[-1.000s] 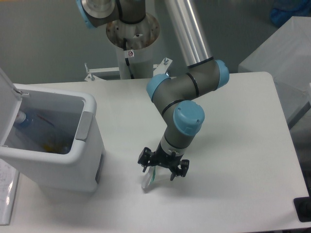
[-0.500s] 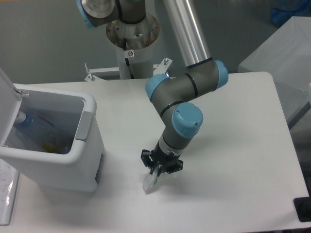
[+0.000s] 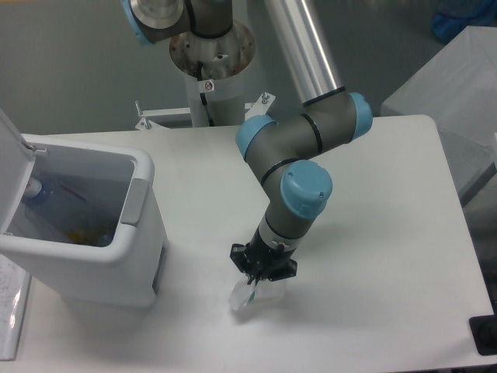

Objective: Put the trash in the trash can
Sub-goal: 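Lower the gripper and pinch the wrapper, then lift the wrapper and carry it over the trash bin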

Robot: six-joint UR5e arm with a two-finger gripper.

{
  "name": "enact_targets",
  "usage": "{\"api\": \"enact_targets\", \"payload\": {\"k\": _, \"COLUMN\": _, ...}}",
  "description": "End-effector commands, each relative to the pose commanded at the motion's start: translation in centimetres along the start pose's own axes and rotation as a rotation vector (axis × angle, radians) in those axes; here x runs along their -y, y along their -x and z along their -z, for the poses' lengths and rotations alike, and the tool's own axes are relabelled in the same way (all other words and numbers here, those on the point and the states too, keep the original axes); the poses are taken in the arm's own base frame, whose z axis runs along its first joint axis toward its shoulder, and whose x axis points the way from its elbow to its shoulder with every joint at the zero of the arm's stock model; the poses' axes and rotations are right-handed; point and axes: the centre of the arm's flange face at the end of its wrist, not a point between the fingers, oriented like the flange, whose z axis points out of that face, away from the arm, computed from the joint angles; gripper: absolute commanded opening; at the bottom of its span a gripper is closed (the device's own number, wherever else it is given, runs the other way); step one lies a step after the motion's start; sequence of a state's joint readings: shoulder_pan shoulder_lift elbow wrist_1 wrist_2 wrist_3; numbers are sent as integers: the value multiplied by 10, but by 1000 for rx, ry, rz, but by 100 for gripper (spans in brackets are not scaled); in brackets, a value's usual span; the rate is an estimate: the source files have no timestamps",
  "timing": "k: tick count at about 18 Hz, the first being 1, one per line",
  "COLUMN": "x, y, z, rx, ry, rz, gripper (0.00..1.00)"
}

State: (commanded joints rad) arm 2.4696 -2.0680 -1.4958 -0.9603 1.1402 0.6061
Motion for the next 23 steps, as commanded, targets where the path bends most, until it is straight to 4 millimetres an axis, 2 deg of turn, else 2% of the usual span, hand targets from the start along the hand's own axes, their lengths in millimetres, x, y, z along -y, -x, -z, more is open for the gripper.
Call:
{"api": "enact_targets", "payload": {"k": 3, "x": 27, "y": -12, "z": 43, "rx": -45, "ry": -128, "rz": -4, "gripper": 0}}
{"api": "enact_targets", "payload": {"k": 7, "x": 49, "y": -36, "z": 93, "rx": -81, "ry": -244, "rz": -21, "gripper": 0}}
{"api": "enact_targets", "payload": {"k": 11, "x": 65, "y": -56, "z": 130, "rx": -125, "ry": -325, "rz": -13, "gripper": 0}}
{"api": "enact_targets", "payload": {"k": 15, "x": 68, "y": -85, "z": 169, "rx": -161, "ry": -396, "rz": -51, "gripper": 0}}
{"api": "enact_targets", "payload": {"k": 19, "x": 68, "y": -132, "z": 213, "rx": -207, "ry": -466, "rz": -106, "gripper": 0}}
{"api": "enact_targets", "payload": {"k": 21, "x": 70, "y": -156, "z": 222, "rx": -233, "ry": -479, "rz": -124, "gripper": 0}}
{"api": "enact_targets", "payload": {"k": 23, "x": 71, "y": -181, "z": 221, "rx": -255, "ry": -473, "rz": -145, "gripper": 0}}
